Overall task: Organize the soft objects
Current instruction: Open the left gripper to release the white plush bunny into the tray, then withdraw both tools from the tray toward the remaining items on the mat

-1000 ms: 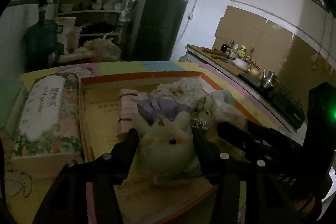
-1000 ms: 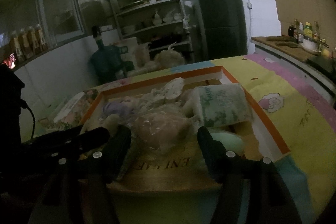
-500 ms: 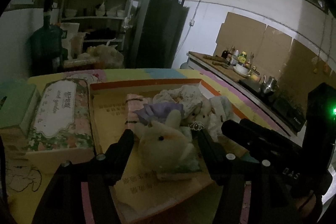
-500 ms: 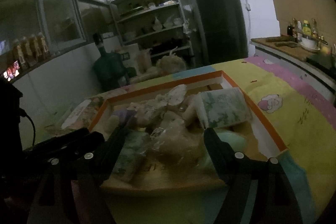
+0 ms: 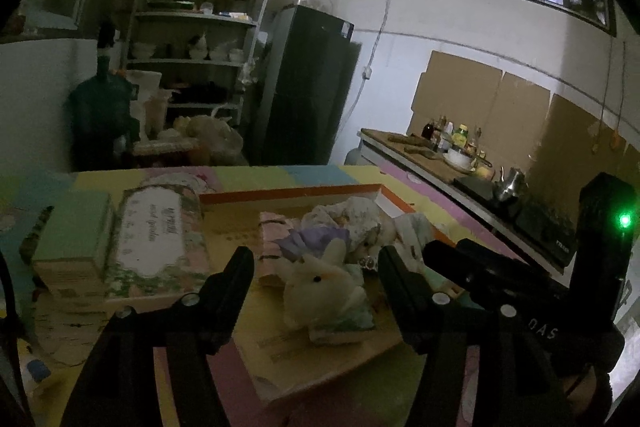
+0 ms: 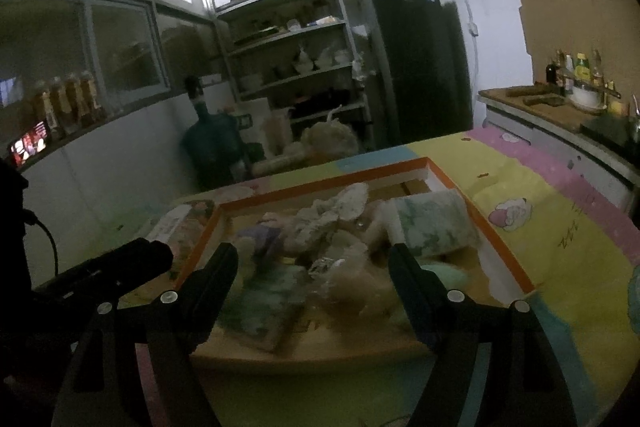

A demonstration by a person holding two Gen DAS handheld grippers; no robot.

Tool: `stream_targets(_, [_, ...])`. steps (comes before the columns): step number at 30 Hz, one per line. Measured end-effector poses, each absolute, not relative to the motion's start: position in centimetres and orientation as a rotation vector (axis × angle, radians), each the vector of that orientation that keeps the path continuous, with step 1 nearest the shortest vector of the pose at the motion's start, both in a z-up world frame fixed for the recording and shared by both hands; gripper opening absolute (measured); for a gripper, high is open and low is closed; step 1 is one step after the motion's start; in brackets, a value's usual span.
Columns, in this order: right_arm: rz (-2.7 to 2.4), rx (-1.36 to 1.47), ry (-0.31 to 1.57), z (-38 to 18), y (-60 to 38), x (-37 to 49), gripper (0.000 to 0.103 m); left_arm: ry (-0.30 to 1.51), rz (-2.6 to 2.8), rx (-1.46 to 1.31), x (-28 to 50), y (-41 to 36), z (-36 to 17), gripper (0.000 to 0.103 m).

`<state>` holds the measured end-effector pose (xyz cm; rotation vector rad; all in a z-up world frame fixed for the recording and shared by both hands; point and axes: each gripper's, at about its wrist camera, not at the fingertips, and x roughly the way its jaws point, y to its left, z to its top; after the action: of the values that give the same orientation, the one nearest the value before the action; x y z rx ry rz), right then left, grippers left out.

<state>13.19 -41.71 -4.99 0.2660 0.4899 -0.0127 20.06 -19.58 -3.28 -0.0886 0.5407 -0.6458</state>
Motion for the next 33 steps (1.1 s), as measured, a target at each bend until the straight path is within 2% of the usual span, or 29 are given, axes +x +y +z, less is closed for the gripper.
stream_targets(33, [0.205, 0.136, 0.479, -2.0, -29.0, 12.9, 0.079, 0.441, -0.423, -0.169, 15.6, -5.4, -1.3, 0.064])
